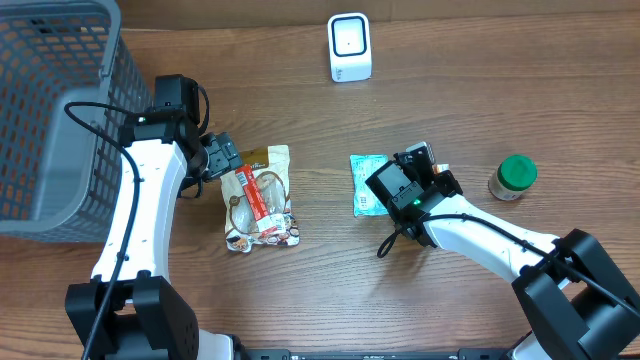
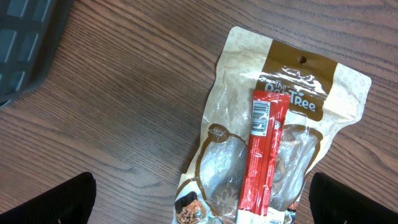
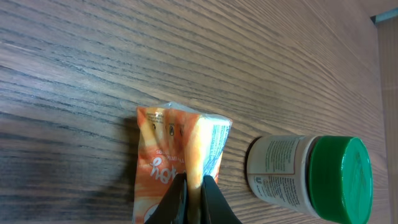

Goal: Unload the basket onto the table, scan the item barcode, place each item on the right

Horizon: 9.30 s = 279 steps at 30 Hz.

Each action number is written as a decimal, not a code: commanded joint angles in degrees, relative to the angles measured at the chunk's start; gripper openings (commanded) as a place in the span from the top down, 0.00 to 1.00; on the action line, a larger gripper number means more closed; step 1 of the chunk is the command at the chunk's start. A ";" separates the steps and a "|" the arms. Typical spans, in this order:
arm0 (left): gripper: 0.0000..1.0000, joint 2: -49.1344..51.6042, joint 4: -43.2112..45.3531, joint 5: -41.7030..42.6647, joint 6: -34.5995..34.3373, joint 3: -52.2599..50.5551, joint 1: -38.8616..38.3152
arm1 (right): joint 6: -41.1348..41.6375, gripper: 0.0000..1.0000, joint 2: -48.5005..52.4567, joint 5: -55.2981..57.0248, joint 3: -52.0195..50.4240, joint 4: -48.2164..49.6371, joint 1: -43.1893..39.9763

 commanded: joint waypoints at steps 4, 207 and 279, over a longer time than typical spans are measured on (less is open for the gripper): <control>0.00 -0.04 0.04 -0.52 -0.57 0.90 -0.02 | -1.49 0.94 -0.07 -0.28 -0.13 0.37 -0.07; 0.00 -0.04 0.04 -0.52 -0.57 0.90 -0.02 | -0.85 0.76 1.99 -38.62 9.62 -10.67 -13.22; 0.00 -0.04 0.02 -0.55 -0.57 0.90 -0.02 | 2.01 0.44 0.81 -39.15 13.00 -14.51 -13.22</control>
